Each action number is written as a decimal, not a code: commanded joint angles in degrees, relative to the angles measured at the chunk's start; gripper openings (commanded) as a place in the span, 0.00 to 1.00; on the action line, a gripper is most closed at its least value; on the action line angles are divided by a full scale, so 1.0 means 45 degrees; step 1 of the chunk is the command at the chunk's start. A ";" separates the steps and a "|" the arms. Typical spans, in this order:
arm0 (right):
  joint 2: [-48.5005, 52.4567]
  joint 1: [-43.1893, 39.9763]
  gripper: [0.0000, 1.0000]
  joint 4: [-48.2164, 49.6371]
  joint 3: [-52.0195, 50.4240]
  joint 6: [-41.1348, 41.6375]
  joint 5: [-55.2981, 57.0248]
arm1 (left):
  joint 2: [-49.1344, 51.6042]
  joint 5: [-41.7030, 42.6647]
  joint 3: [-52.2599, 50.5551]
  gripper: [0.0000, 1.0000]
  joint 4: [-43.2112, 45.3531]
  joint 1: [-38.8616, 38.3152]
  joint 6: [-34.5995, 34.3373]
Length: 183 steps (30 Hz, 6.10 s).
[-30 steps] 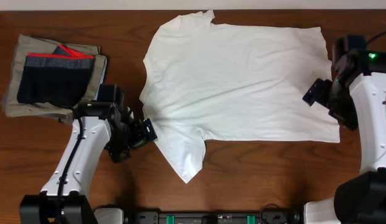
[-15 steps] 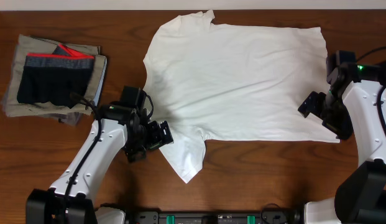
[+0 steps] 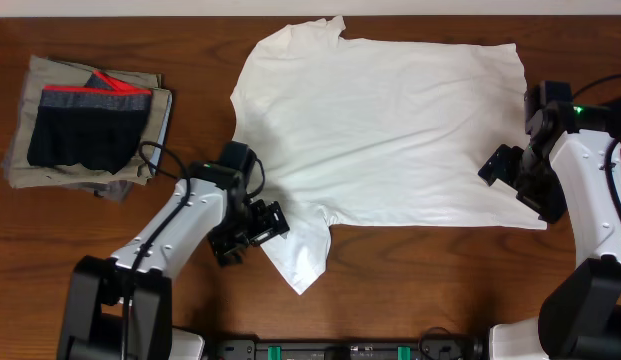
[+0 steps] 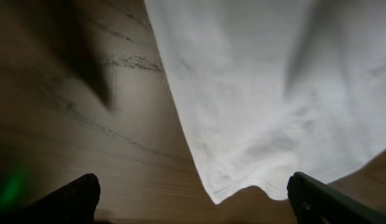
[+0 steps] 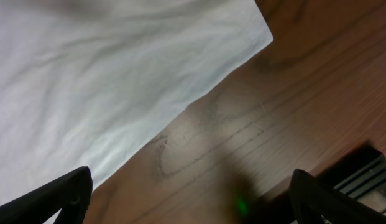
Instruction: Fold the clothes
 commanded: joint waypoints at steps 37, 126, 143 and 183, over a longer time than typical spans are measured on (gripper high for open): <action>-0.0155 -0.0083 0.99 0.0170 -0.0073 0.0078 0.0068 | 0.0121 -0.0865 -0.1710 0.94 0.1005 -0.3419 -0.5071; -0.0112 -0.4847 0.69 0.7533 -0.5615 0.1617 -0.0656 | 0.0486 -0.0301 -0.1914 0.06 0.1996 -0.2973 -0.3764; 0.0223 -0.4847 0.66 0.7752 -0.5659 0.2103 -0.0418 | 0.0486 -0.0301 -0.1914 0.06 0.1996 -0.2973 -0.3711; 0.1515 -0.4857 0.02 0.7334 -0.5455 0.2817 -0.0413 | -0.1506 -0.0928 -0.1894 0.06 0.0947 -0.2973 -0.3628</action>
